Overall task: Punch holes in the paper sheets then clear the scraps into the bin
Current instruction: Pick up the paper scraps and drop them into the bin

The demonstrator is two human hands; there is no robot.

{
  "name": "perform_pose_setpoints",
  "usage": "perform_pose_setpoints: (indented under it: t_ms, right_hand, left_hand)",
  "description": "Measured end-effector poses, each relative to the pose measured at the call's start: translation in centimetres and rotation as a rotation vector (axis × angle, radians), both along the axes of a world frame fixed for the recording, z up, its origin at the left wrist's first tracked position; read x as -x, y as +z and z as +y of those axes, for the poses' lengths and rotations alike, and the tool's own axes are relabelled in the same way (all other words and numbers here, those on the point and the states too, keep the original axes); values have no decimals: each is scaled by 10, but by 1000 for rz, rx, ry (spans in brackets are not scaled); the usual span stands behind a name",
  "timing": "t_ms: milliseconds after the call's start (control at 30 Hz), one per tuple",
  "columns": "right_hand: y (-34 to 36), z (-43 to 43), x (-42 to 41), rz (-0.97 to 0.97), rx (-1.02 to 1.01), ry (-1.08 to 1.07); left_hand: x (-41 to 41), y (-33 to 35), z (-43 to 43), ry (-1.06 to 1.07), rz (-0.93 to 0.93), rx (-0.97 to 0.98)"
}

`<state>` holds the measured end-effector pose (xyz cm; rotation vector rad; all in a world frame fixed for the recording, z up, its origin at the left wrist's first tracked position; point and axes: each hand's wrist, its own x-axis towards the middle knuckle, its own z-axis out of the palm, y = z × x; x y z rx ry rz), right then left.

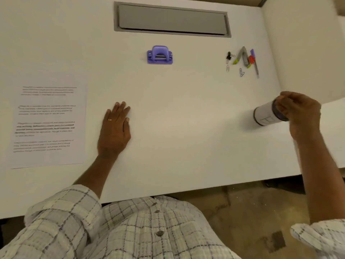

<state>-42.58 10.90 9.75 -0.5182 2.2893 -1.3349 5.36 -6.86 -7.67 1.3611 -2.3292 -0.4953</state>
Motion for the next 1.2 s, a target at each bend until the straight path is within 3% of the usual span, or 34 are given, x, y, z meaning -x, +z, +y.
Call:
perform_pose_setpoints:
  t_ms: [100,333,833,1033,1200]
  right_hand:
    - [6,22,36,304,-267,104]
    - [7,23,61,569,-501,194]
    - [-7,13,53,602,-398,110]
    - [-12,15,48,700,-486,132]
    - [-14,3,24,799,-241,78]
  left_hand:
    - [1,-2,-1,-13,14,-7]
    - [4,3,2,-24,21,-37]
    - [6,5,2,1,2,-23]
    - [5,0,1,4,4,12]
    - [5,-4,0,9,7,17]
